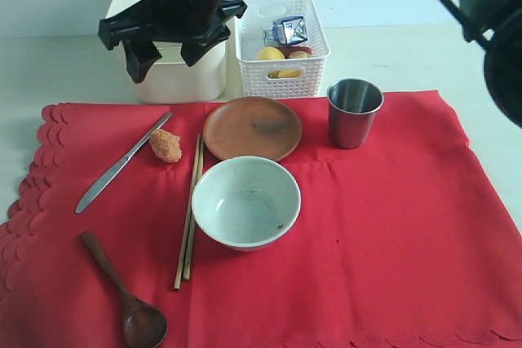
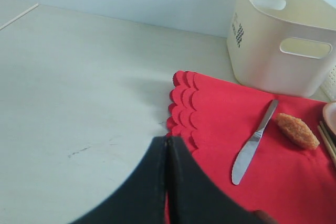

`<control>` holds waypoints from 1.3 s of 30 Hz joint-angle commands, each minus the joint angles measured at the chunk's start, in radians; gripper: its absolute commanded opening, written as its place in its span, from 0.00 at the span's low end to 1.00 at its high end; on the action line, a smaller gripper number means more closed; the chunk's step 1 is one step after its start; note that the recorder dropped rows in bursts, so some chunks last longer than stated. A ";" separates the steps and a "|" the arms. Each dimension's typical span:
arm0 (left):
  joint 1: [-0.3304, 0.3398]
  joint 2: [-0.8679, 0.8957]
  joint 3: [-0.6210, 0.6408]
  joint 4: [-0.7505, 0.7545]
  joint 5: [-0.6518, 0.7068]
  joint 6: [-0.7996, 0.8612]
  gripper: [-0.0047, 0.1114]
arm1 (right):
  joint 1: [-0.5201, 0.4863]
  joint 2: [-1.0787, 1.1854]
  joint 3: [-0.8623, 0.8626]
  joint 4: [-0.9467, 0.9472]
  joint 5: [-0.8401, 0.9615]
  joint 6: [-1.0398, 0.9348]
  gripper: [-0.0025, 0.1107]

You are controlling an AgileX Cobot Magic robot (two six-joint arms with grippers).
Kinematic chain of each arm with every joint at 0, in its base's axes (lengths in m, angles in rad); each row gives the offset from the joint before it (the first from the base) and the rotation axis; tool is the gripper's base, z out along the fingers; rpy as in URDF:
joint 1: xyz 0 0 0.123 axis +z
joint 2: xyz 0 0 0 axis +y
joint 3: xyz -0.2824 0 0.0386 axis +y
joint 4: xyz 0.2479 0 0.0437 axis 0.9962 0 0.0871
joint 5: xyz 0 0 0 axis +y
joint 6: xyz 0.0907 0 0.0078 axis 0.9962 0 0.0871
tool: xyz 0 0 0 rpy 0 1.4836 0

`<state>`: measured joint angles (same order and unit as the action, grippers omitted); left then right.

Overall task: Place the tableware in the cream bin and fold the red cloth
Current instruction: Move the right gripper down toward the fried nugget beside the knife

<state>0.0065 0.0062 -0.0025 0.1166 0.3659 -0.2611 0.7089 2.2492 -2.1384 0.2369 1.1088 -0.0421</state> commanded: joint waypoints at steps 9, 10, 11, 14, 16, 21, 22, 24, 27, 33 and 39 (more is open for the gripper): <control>-0.007 -0.006 0.003 0.005 -0.005 0.003 0.04 | 0.035 0.121 -0.002 -0.012 -0.034 -0.002 0.63; -0.007 -0.006 0.003 0.005 -0.005 0.003 0.04 | 0.035 0.126 -0.002 -0.007 -0.041 0.002 0.63; -0.007 -0.006 0.003 0.005 -0.005 0.003 0.04 | 0.036 0.138 -0.002 -0.007 -0.046 0.008 0.63; -0.007 -0.006 0.003 0.005 -0.005 0.003 0.04 | 0.047 0.156 -0.002 -0.051 -0.064 0.029 0.63; -0.007 -0.006 0.003 0.005 -0.005 0.003 0.04 | 0.047 0.170 -0.002 -0.057 -0.074 0.042 0.63; -0.007 -0.006 0.003 0.005 -0.005 0.003 0.04 | 0.047 0.196 -0.002 -0.065 -0.102 0.042 0.63; -0.007 -0.006 0.003 0.005 -0.005 0.003 0.04 | 0.047 0.201 -0.002 -0.064 -0.107 0.042 0.63; -0.007 -0.006 0.003 0.005 -0.005 0.003 0.04 | 0.047 0.208 -0.002 -0.064 -0.122 0.042 0.63; -0.007 -0.006 0.003 0.005 -0.005 0.003 0.04 | 0.047 0.210 -0.002 -0.077 -0.147 0.042 0.63; -0.007 -0.006 0.003 0.005 -0.005 0.003 0.04 | 0.048 0.212 -0.002 -0.091 -0.201 0.042 0.63; -0.007 -0.006 0.003 0.005 -0.005 0.003 0.04 | 0.076 0.239 -0.002 -0.123 -0.204 0.042 0.63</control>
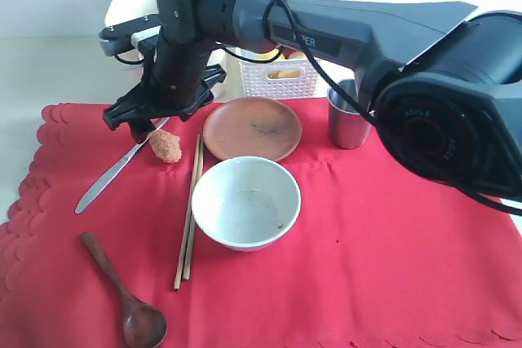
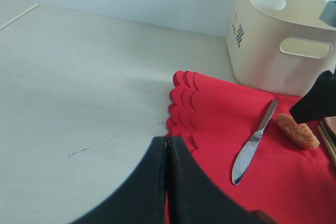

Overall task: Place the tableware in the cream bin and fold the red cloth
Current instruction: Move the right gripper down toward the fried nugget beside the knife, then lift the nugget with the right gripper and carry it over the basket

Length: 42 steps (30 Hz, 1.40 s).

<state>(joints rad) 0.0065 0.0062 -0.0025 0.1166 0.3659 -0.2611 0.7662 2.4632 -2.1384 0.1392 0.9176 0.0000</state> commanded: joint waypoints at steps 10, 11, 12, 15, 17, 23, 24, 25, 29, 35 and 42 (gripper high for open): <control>-0.007 -0.006 0.003 0.005 -0.005 0.003 0.04 | 0.037 0.057 -0.002 -0.149 -0.006 0.075 0.63; -0.007 -0.006 0.003 0.005 -0.005 0.003 0.04 | 0.037 0.059 -0.002 -0.164 -0.006 0.088 0.63; -0.007 -0.006 0.003 0.005 -0.005 0.003 0.04 | 0.037 0.059 -0.002 -0.169 -0.010 0.098 0.63; -0.007 -0.006 0.003 0.005 -0.005 0.003 0.04 | 0.037 0.065 -0.002 -0.167 -0.016 0.098 0.63; -0.007 -0.006 0.003 0.005 -0.005 0.003 0.04 | 0.037 0.071 -0.002 -0.165 -0.022 0.098 0.62; -0.007 -0.006 0.003 0.005 -0.005 0.003 0.04 | 0.037 0.079 -0.002 -0.165 -0.024 0.118 0.43; -0.007 -0.006 0.003 0.005 -0.005 0.003 0.04 | 0.037 0.079 -0.002 -0.165 -0.022 0.124 0.37; -0.007 -0.006 0.003 0.005 -0.005 0.003 0.04 | 0.037 0.079 -0.003 -0.165 -0.015 0.124 0.31; -0.007 -0.006 0.003 0.005 -0.005 0.003 0.04 | 0.037 0.050 -0.005 -0.172 0.051 0.124 0.04; -0.007 -0.006 0.003 0.005 -0.005 0.003 0.04 | 0.037 -0.037 -0.005 -0.172 0.075 0.127 0.02; -0.007 -0.006 0.003 0.005 -0.005 0.003 0.04 | 0.028 -0.170 -0.005 -0.195 0.075 0.124 0.02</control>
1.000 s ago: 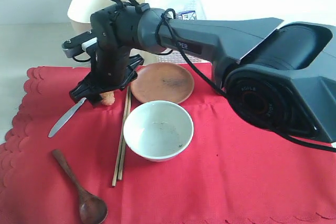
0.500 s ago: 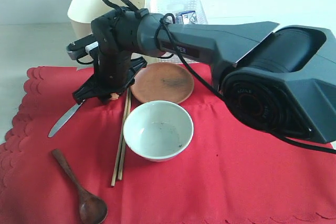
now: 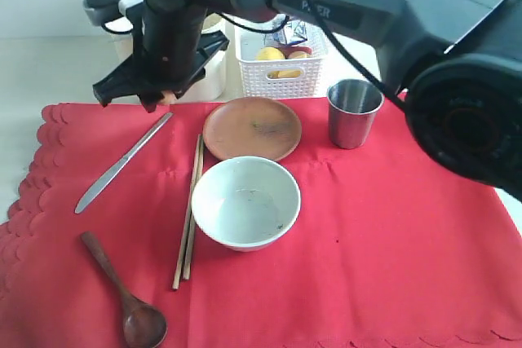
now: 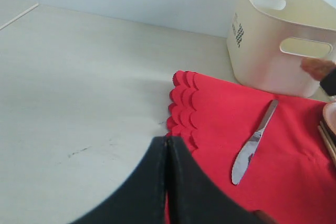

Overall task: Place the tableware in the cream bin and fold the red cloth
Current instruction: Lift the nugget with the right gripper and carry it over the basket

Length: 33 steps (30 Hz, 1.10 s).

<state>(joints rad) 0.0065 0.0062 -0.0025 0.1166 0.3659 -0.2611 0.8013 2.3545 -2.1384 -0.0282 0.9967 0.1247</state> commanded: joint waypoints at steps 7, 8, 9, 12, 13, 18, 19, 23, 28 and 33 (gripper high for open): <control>-0.007 -0.006 0.003 0.005 -0.005 0.003 0.04 | -0.064 -0.151 -0.005 -0.034 -0.004 0.000 0.02; -0.007 -0.006 0.003 0.005 -0.005 0.003 0.04 | -0.077 -0.164 -0.005 -0.034 -0.004 0.000 0.02; -0.007 -0.006 0.003 0.005 -0.005 0.003 0.04 | -0.090 -0.176 -0.005 -0.034 -0.004 0.000 0.02; -0.007 -0.006 0.003 0.005 -0.005 0.003 0.04 | -0.130 -0.204 -0.005 -0.034 -0.004 0.000 0.02; -0.007 -0.006 0.003 0.005 -0.005 0.003 0.04 | -0.141 -0.212 -0.005 -0.034 -0.004 0.000 0.02; -0.007 -0.006 0.003 0.005 -0.005 0.003 0.04 | -0.206 -0.225 -0.005 -0.034 -0.004 0.000 0.02; -0.007 -0.006 0.003 0.005 -0.005 0.003 0.04 | -0.219 -0.225 -0.005 -0.032 -0.004 0.000 0.02; -0.007 -0.006 0.003 0.005 -0.005 0.003 0.04 | -0.261 -0.225 -0.005 -0.032 -0.015 0.003 0.02; -0.007 -0.006 0.003 0.005 -0.005 0.003 0.04 | -0.307 -0.223 -0.005 -0.034 -0.055 0.003 0.02; -0.007 -0.006 0.003 0.005 -0.005 0.003 0.04 | -0.347 -0.203 -0.005 -0.032 -0.090 0.003 0.02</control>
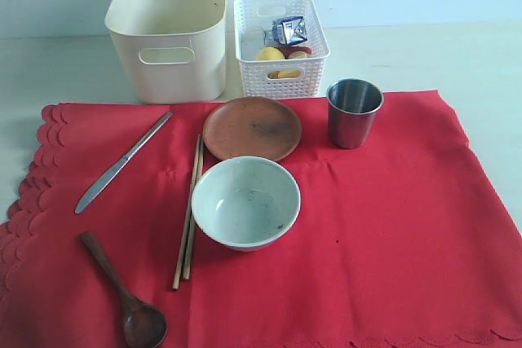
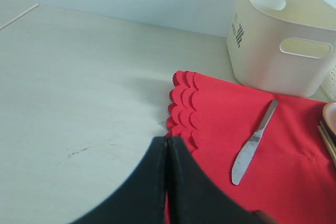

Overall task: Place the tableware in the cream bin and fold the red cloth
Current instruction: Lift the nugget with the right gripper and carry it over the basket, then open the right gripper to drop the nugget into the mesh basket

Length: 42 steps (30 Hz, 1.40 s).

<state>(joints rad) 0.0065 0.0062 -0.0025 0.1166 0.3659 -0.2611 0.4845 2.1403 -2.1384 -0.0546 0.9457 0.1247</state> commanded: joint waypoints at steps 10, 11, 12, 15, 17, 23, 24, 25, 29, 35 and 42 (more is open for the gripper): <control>-0.007 -0.006 0.003 0.005 -0.005 0.003 0.04 | -0.072 0.130 -0.005 0.013 -0.053 0.000 0.02; -0.007 -0.006 0.003 0.005 -0.005 0.003 0.04 | -0.074 0.145 -0.005 0.022 -0.055 0.000 0.02; -0.007 -0.006 0.003 0.005 -0.005 0.003 0.04 | -0.078 0.155 -0.005 0.029 -0.058 0.000 0.02; -0.007 -0.006 0.003 0.005 -0.005 0.003 0.04 | -0.079 0.196 -0.005 0.047 -0.066 0.000 0.02; -0.007 -0.006 0.003 0.005 -0.005 0.003 0.04 | -0.079 0.223 -0.005 0.055 -0.069 0.000 0.02; -0.007 -0.006 0.003 0.005 -0.005 0.003 0.04 | -0.079 0.275 -0.005 0.055 -0.078 0.000 0.03; -0.007 -0.006 0.003 0.005 -0.005 0.003 0.04 | -0.079 0.280 -0.005 0.055 -0.080 0.000 0.04; -0.007 -0.006 0.003 0.005 -0.005 0.003 0.04 | -0.079 0.282 -0.005 0.055 -0.080 0.000 0.08; -0.007 -0.006 0.003 0.005 -0.005 0.003 0.04 | -0.079 0.289 -0.005 0.055 -0.080 0.000 0.25; -0.007 -0.006 0.003 0.005 -0.005 0.003 0.04 | -0.079 0.281 -0.005 0.036 -0.080 0.000 0.59; -0.007 -0.006 0.003 0.005 -0.005 0.003 0.04 | -0.079 0.232 -0.005 0.030 -0.077 0.000 0.72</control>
<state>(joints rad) 0.0065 0.0062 -0.0025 0.1166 0.3659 -0.2611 0.4111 2.4076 -2.1384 -0.0146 0.8741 0.1247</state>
